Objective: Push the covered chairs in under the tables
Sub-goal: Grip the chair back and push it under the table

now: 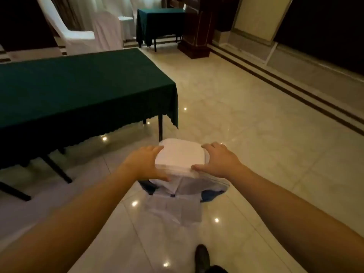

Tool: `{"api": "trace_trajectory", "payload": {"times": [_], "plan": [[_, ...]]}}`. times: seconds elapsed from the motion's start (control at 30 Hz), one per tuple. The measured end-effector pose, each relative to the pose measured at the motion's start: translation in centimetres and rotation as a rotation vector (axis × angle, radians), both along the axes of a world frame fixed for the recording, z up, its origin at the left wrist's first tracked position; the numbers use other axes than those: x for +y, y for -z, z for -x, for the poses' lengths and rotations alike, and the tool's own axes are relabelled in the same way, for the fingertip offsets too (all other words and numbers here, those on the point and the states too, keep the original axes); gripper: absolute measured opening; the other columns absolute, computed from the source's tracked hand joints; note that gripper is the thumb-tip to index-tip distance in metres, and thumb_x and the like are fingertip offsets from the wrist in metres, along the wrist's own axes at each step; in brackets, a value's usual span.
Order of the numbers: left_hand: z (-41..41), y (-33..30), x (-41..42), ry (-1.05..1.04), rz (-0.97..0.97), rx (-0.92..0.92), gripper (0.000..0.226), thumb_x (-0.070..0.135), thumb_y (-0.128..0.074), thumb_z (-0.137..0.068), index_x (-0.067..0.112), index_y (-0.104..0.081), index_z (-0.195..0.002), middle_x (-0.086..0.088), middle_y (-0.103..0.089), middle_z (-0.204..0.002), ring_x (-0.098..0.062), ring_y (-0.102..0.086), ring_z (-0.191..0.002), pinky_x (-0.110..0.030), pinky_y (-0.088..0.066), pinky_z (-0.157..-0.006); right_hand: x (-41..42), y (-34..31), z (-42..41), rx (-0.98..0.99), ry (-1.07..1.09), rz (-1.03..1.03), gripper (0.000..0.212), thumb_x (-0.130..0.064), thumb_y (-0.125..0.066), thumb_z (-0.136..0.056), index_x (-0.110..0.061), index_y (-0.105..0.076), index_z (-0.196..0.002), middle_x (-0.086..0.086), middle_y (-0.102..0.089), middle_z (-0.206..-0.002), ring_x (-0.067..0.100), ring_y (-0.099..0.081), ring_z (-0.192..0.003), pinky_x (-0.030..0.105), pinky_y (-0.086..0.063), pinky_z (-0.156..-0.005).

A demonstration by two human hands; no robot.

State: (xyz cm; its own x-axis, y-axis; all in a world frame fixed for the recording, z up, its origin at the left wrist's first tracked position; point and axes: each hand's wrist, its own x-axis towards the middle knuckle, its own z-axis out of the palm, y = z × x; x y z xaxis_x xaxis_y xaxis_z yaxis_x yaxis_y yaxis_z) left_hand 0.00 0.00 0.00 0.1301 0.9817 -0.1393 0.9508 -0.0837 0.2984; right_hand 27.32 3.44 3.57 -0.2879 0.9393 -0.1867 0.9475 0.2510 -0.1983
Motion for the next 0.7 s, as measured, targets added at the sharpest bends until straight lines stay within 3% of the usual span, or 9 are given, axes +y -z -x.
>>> {"api": "trace_trajectory", "payload": {"times": [0.13,0.23,0.3,0.4,0.6,0.7], "plan": [[-0.3,3.6,0.5,0.109,0.145,0.064,0.100,0.082,-0.069,-0.053,0.034,-0.042,-0.136,0.007,-0.054,-0.129,-0.019,-0.054,-0.110,-0.046,-0.047,-0.095,-1.7,5.0,-1.4,-0.018,0.039,0.161,0.095,-0.074,-0.068,-0.069,-0.029,-0.037,-0.147,0.007,-0.049,-0.138,0.032,-0.049,-0.119,0.048,-0.048,-0.092],[-0.4,5.9,1.2,0.107,0.151,0.116,0.067,0.066,-0.077,-0.060,0.035,-0.051,-0.113,0.007,-0.061,-0.107,-0.015,-0.059,-0.090,-0.040,-0.052,-0.083,-2.2,8.4,-1.8,-0.023,0.024,0.176,0.066,-0.055,-0.076,-0.071,-0.023,-0.051,-0.123,0.007,-0.058,-0.112,0.031,-0.058,-0.101,0.043,-0.053,-0.078],[-0.2,6.9,1.7,0.090,0.127,0.153,0.059,0.055,-0.082,-0.059,0.035,-0.051,-0.105,0.007,-0.060,-0.097,-0.016,-0.058,-0.083,-0.036,-0.051,-0.075,-2.1,9.8,-1.8,-0.050,0.008,0.109,0.054,-0.039,-0.079,-0.071,-0.019,-0.050,-0.111,0.009,-0.058,-0.102,0.033,-0.059,-0.093,0.041,-0.051,-0.069],[0.3,8.0,2.5,0.103,0.113,0.180,0.051,0.051,-0.082,-0.065,0.036,-0.050,-0.102,0.008,-0.058,-0.090,-0.012,-0.056,-0.075,-0.030,-0.043,-0.066,-1.8,10.8,-1.8,-0.100,-0.020,0.057,0.057,-0.023,-0.084,-0.066,-0.016,-0.047,-0.108,0.009,-0.056,-0.097,0.033,-0.057,-0.086,0.038,-0.042,-0.057],[1.1,8.4,3.2,0.163,0.030,0.274,0.025,0.046,-0.068,-0.084,0.032,-0.053,-0.098,0.005,-0.061,-0.087,-0.012,-0.056,-0.069,-0.027,-0.041,-0.064,-0.9,11.1,-1.9,-0.130,-0.086,0.022,0.050,-0.018,-0.084,-0.065,-0.020,-0.043,-0.094,0.003,-0.055,-0.088,0.025,-0.046,-0.071,0.034,-0.037,-0.054],[1.9,8.1,2.7,0.184,-0.005,0.268,0.022,0.046,-0.066,-0.087,0.031,-0.055,-0.097,0.005,-0.062,-0.088,-0.012,-0.057,-0.072,-0.025,-0.041,-0.067,-0.5,10.7,-1.2,-0.191,-0.146,-0.013,0.047,-0.022,-0.082,-0.068,-0.023,-0.041,-0.092,0.004,-0.060,-0.091,0.027,-0.052,-0.071,0.034,-0.039,-0.055]]}}
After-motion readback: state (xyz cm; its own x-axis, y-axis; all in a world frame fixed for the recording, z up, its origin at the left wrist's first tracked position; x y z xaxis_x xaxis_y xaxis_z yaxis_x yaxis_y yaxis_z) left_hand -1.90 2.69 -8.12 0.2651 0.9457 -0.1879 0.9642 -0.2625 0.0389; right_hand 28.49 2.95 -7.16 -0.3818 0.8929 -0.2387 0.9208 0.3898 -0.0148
